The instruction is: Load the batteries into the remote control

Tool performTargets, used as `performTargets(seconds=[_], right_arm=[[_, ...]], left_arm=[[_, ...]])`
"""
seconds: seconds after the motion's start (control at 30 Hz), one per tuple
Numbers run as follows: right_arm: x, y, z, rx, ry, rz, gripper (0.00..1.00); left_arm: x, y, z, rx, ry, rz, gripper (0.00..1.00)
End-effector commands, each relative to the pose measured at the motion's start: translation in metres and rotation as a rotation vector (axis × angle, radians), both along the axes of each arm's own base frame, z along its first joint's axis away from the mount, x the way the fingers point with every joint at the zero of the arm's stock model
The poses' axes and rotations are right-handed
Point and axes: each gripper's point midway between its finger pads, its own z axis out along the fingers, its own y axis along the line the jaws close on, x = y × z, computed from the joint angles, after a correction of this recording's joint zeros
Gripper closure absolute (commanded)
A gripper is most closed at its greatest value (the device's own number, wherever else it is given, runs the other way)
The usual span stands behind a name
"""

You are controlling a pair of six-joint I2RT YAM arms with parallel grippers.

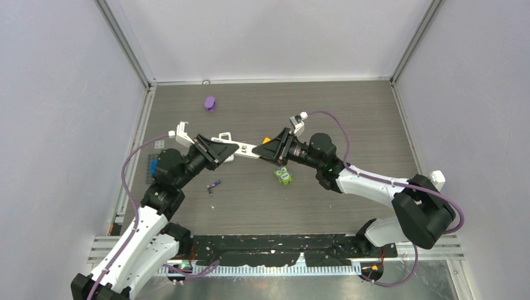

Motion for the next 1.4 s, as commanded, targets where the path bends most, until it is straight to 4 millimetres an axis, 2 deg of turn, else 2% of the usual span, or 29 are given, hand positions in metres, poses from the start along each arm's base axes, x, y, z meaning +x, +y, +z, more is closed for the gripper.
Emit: performTargets(seconds=[0.0,0.23,0.53,0.67,0.8,0.9,0.97,1.0,1.03,1.07,1.1,1.13,1.2,1.37], right_arm=[[0.002,-0.006,-0.002,-0.031,-0.011,-0.024,0.59],[0.004,-0.012,-0.006,-0.113,-0.030,-0.045,0.69],[-0.001,-0.015,0.004,-0.115,-0.044,-0.034,0.93],[-0.004,-0.015,0.015,-0.070,-0.080,-0.024,0.95],[-0.005,-0.028,0.018,-0.062,-0.108,-0.040,0.95],[0.006,-0.049,-0.004,-0.164,-0.100,-0.106,0.95],[0.016,-0.072,-0.036,-0.328,-0.107,-0.179,0.95],[0.023,-0.091,-0.058,-0.420,-0.060,-0.245,0.95],[0.025,-0.102,-0.070,-0.485,-0.071,-0.269,0.95],[0.028,-0.123,-0.093,-0.562,-0.025,-0.328,0.94],[0.029,-0.132,-0.101,-0.597,-0.023,-0.350,0.94],[0.030,-0.150,-0.122,-0.650,0.024,-0.391,0.94],[0.028,-0.169,-0.146,-0.704,0.081,-0.417,0.92],[0.020,-0.189,-0.192,-0.802,0.206,-0.414,0.88]], left_arm=[[0.002,0.004,0.018,0.023,-0.099,0.015,1.00],[0.002,0.008,0.014,0.100,-0.121,0.023,1.00],[0.006,0.012,0.007,0.170,-0.132,0.041,1.00],[0.009,0.016,-0.011,0.234,-0.107,0.050,1.00],[0.011,0.022,-0.029,0.340,-0.102,0.052,1.00],[0.006,0.021,-0.040,0.444,-0.137,-0.009,1.00],[-0.002,0.017,-0.045,0.506,-0.171,-0.092,1.00],[-0.009,0.013,-0.047,0.527,-0.193,-0.146,1.00],[-0.015,0.010,-0.047,0.539,-0.221,-0.193,1.00],[-0.022,0.006,-0.046,0.542,-0.250,-0.240,1.00],[-0.029,0.002,-0.045,0.543,-0.281,-0.289,1.00],[-0.033,0.001,-0.044,0.543,-0.294,-0.306,1.00],[-0.041,-0.002,-0.042,0.546,-0.331,-0.353,1.00],[-0.047,-0.003,-0.033,0.536,-0.365,-0.363,1.00]])
